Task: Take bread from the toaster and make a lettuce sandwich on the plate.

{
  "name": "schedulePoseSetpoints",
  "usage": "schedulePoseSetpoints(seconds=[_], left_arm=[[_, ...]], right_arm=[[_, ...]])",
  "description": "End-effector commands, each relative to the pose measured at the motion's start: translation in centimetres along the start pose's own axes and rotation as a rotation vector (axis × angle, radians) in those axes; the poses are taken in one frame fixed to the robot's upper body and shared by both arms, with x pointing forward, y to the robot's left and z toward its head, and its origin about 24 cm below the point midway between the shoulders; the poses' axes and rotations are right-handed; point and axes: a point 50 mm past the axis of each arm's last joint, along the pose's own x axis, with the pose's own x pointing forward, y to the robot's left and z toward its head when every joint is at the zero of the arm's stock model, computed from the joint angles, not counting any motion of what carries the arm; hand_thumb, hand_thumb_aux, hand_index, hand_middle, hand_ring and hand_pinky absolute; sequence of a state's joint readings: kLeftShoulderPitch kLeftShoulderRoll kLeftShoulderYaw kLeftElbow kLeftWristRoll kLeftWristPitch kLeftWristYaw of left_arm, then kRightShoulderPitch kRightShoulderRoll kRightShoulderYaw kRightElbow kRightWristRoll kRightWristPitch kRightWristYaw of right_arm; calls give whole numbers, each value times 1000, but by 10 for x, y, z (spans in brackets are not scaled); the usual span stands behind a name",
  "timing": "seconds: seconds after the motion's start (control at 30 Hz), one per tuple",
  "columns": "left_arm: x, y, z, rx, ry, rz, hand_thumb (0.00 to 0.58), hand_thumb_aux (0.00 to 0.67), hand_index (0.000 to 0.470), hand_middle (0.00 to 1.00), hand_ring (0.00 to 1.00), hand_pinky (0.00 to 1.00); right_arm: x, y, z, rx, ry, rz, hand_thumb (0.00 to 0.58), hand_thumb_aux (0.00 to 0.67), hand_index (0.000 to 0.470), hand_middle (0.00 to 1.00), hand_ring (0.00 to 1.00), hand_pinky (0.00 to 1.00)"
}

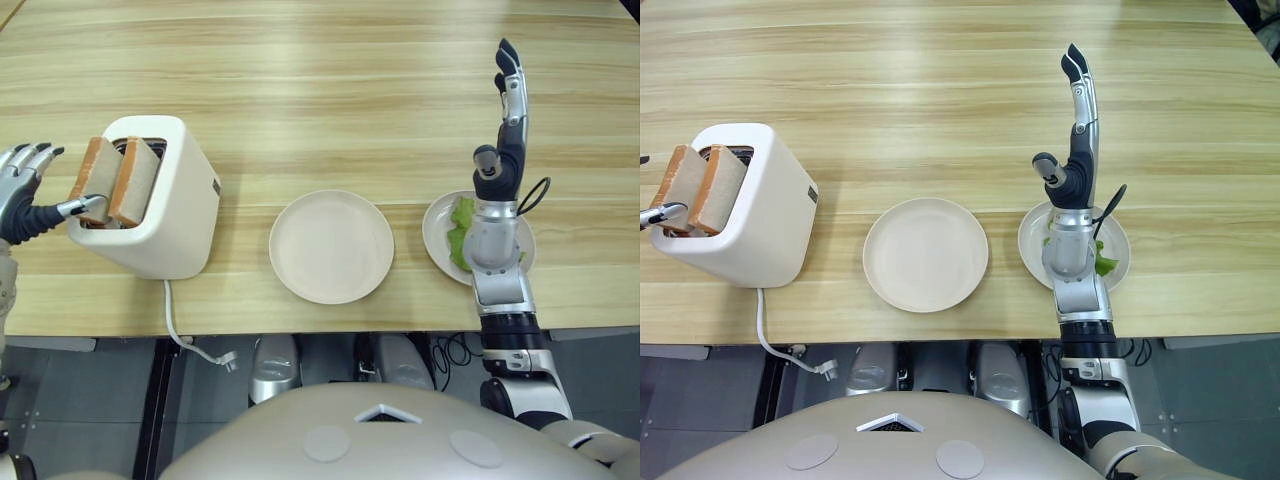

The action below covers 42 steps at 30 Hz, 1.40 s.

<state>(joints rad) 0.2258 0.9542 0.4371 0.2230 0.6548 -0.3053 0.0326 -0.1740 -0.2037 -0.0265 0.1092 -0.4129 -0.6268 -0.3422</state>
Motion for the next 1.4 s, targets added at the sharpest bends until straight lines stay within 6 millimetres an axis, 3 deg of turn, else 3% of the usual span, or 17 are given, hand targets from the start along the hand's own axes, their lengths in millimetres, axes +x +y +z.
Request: schedulePoseSetpoints(seconds=[0.03, 0.33, 0.37, 0.43, 1.07, 1.1, 1.13, 1.17, 1.27, 1.4], left_arm=[[3, -7, -1, 7, -4, -22, 0, 0, 0, 0, 0, 0], [4, -10, 3, 37, -21, -32, 0, 0, 0, 0, 0, 0], [4, -9, 4, 46, -24, -32, 49, 29, 20, 0, 0, 0], [5, -9, 5, 66, -29, -32, 0, 0, 0, 0, 0, 0], [7, -10, 28, 179, -97, -69, 0, 0, 0, 0, 0, 0], [7, -11, 29, 178, -100, -74, 241, 158, 108, 0, 0, 0], [7, -12, 29, 175, -102, -78, 241, 158, 108, 0, 0, 0], [7, -13, 29, 176, -102, -83, 387, 284, 195, 0, 0, 0], [8, -18, 29, 176, -100, -103, 452, 355, 244, 0, 0, 0], [8, -21, 29, 173, -106, -120, 559, 541, 372, 0, 0, 0]], right_arm=[[-2, -3, -4, 0, 14, -4, 0, 0, 0, 0, 0, 0], [-3, -6, -4, 9, 23, -6, 0, 0, 0, 0, 0, 0], [-3, -7, -5, 9, 24, -7, 0, 0, 0, 0, 0, 0], [-3, -7, -5, 12, 27, -8, 0, 0, 0, 0, 0, 0], [-1, -7, -7, 50, 48, -23, 0, 0, 0, 0, 0, 0], [-1, -7, -7, 49, 48, -25, 0, 0, 0, 0, 0, 0], [-1, -7, -7, 49, 48, -26, 0, 0, 0, 0, 0, 0], [-1, -7, -7, 48, 48, -28, 0, 0, 0, 0, 0, 0], [-1, -8, -7, 48, 47, -29, 0, 0, 0, 0, 0, 0], [-1, -9, -7, 46, 48, -33, 0, 0, 0, 0, 0, 0]])
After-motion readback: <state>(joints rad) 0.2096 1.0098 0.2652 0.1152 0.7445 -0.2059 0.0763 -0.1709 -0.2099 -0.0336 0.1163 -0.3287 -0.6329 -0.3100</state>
